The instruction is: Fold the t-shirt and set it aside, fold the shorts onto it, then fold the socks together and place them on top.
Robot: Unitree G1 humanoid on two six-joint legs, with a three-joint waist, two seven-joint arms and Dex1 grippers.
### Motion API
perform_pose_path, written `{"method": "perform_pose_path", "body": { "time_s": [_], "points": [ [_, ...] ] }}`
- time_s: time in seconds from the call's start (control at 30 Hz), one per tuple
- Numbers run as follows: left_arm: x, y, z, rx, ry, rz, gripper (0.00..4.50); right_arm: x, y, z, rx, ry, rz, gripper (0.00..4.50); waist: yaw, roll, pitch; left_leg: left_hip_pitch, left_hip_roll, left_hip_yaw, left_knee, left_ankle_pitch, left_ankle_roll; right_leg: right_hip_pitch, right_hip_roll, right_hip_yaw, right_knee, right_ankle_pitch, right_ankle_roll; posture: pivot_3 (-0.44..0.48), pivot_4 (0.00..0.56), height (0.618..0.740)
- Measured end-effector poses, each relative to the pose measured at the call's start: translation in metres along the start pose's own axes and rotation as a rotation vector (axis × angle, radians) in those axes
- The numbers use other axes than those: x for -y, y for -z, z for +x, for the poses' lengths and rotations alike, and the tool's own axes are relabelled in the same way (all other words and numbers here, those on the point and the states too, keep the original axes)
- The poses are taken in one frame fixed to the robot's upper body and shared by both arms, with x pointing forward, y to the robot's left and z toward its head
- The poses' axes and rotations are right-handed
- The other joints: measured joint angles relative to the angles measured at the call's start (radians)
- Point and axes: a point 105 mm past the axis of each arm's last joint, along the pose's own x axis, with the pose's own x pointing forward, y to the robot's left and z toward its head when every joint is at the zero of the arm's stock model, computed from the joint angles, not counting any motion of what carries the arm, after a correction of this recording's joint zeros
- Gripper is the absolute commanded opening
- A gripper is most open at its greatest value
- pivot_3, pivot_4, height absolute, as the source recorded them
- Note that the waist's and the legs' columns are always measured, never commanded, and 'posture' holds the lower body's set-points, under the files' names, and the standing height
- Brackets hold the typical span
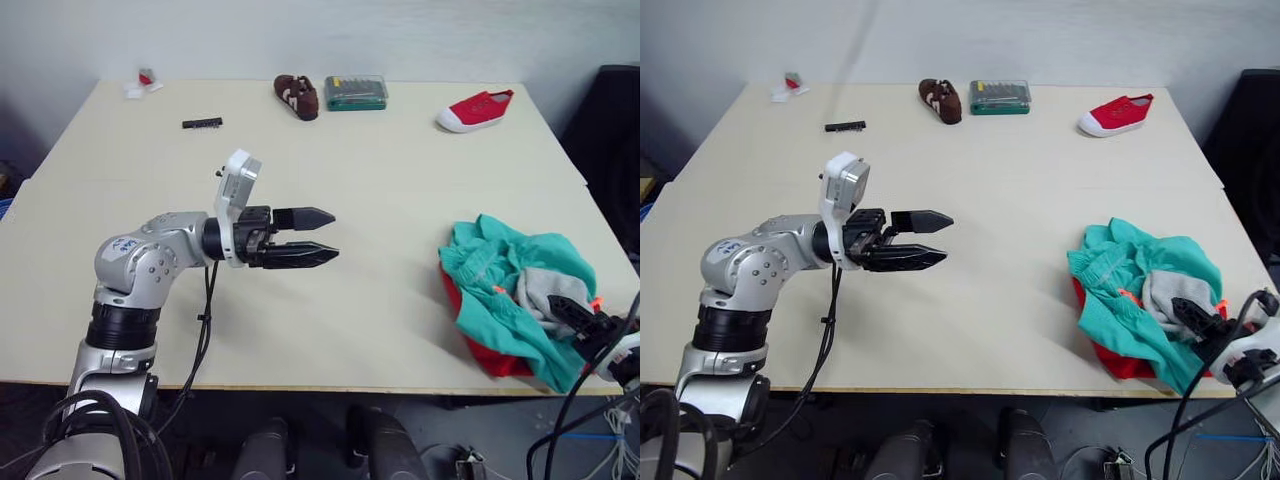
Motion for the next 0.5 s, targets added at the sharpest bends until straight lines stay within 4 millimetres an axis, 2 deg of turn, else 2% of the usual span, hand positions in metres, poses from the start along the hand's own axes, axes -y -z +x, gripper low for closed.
{"method": "perform_pose_path", "body": {
  "time_s": [0.13,0.3,0.4,0.5],
  "points": [
    [-0.005,0.006,-0.005,-0.018,0.004,-0.034,4.5,0.001,-0.005,-0.032,-0.023,0.029,-0.206,4.48,0.017,0.001,0.0,-0.001,-0.001,0.001,0.0,-0.001,0.002,0.0,0.0,0.0,-0.003,0.0,0.001,0.0,0.15,0.74],
    [-0.008,0.005,-0.024,-0.058,0.001,-0.054,4.5,-0.003,-0.037,-0.085,-0.004,0.008,-0.516,4.48,0.021,0.001,0.001,-0.001,0.002,0.0,0.001,-0.007,0.009,0.003,0.009,0.0,-0.011,0.002,0.005,0.0,0.15,0.74],
    [-0.004,-0.002,-0.04,-0.092,0.005,-0.052,4.5,-0.006,-0.052,-0.12,-0.059,-0.048,-0.707,4.48,0.02,0.001,0.001,0.001,0.006,0.0,0.002,-0.01,0.008,0.008,0.011,0.0,-0.016,0.002,0.004,0.0,0.15,0.74],
    [0.0,-0.005,-0.051,-0.11,0.009,-0.067,4.5,-0.011,-0.065,-0.14,-0.087,-0.11,-0.824,4.48,0.015,0.001,0.001,0.003,0.01,-0.001,0.002,-0.014,0.008,0.012,0.011,-0.001,-0.021,0.001,0.003,0.0,0.15,0.74]
  ]
}}
